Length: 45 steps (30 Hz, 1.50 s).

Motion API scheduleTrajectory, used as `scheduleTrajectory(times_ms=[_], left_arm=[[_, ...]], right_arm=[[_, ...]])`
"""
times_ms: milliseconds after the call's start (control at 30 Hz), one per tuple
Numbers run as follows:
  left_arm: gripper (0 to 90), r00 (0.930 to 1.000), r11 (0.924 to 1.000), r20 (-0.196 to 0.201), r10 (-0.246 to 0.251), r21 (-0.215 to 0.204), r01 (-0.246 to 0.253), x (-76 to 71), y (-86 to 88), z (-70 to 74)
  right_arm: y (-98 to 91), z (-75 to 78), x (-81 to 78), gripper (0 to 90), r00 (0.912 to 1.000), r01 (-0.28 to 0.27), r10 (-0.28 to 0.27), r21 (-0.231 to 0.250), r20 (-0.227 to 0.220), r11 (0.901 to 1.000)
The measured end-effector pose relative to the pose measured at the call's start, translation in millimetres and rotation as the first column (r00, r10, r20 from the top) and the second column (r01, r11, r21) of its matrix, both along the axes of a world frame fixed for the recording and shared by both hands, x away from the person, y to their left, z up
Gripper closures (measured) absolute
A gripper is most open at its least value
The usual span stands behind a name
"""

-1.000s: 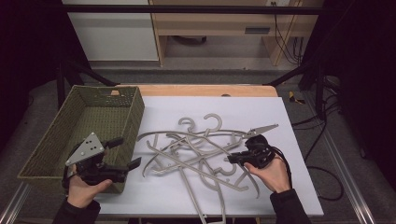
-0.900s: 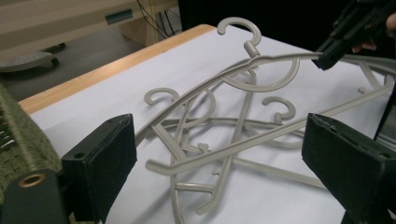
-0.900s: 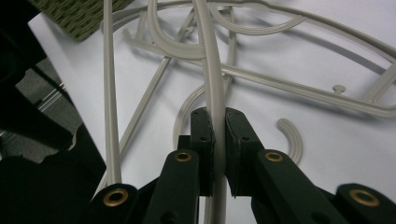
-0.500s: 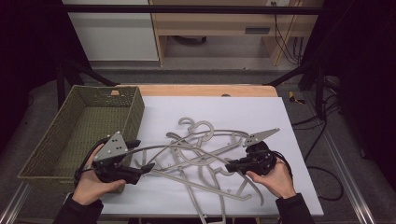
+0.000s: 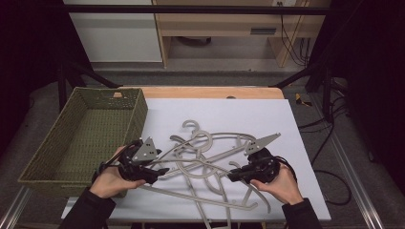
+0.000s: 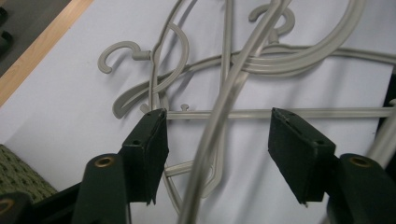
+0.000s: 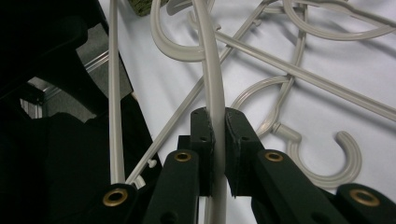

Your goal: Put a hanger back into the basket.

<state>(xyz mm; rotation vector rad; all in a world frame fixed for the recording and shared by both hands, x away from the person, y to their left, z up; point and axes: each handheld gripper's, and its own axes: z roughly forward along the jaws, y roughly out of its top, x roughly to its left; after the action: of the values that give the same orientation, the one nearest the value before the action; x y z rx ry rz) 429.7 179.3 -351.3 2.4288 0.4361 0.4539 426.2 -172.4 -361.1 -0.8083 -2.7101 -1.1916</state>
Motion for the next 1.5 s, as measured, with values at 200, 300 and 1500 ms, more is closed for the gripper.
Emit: scheduleTrajectory(times_ms=[200,300,1500], left_arm=[[53.1,0.9991,0.9966,-0.001,-0.042,0.072,0.042,3.1,-12.4,-9.8],[58.5,0.9983,0.9956,0.003,-0.058,0.074,0.057,2.5,-14.4,-12.1],[82.3,0.9990,0.9996,0.033,-0.029,0.008,0.029,-25.1,-11.7,-16.5]], right_arm=[[1.1,0.0,-2.7,83.0,0.9998,-0.021,0.021,-0.014,0.000,0.9997],[1.1,0.3,-3.7,82.9,0.9995,-0.030,0.030,-0.015,-0.004,0.9994],[-9.5,2.0,7.1,59.8,0.9790,0.096,-0.106,0.064,0.174,0.9933]])
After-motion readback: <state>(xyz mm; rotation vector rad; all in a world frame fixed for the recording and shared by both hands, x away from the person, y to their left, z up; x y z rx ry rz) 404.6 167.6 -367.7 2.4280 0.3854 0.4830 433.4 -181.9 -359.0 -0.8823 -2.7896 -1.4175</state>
